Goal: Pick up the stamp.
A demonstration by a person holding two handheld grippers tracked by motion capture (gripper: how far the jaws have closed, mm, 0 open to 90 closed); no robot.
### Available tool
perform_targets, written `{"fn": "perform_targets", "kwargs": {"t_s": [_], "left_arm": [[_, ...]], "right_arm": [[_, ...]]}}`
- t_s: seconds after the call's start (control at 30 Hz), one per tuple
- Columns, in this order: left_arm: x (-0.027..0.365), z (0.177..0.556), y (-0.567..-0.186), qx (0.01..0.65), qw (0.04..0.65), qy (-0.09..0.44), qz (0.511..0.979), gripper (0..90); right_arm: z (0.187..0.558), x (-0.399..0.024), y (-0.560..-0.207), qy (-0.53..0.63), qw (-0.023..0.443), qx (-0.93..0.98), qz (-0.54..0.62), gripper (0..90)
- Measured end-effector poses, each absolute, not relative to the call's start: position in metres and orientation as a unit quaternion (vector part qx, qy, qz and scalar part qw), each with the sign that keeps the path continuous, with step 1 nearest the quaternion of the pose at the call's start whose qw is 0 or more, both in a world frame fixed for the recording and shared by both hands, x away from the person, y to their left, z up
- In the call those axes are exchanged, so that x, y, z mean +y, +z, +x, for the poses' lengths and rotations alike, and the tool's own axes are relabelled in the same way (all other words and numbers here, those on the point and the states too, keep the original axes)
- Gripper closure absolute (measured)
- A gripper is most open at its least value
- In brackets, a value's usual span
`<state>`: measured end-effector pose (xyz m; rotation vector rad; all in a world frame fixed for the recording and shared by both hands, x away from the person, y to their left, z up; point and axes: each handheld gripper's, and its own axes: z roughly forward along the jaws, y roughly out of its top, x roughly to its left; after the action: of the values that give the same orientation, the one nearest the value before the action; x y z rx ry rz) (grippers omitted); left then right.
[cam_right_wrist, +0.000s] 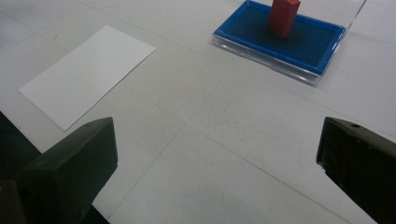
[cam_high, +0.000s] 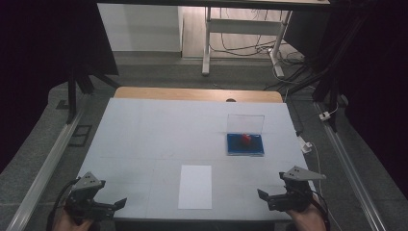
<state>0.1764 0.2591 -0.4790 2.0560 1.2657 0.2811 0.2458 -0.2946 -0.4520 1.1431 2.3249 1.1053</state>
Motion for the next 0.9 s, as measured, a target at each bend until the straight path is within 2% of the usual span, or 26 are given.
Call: {"fn": "perform_targets", "kwargs": {"t_s": [0.37, 0.9], "left_arm": [[0.259, 0.177, -0.479, 0.483, 0.348, 0.104, 0.797, 1.4], [0.265, 0.179, -0.479, 0.472, 0.373, 0.072, 0.796, 1.1]], "right_arm": [[0.271, -0.29, -0.453, 0.401, 0.141, 0.813, 0.399, 0.0], [0.3, -0.283, -0.452, 0.406, 0.136, 0.811, 0.399, 0.0]]}}
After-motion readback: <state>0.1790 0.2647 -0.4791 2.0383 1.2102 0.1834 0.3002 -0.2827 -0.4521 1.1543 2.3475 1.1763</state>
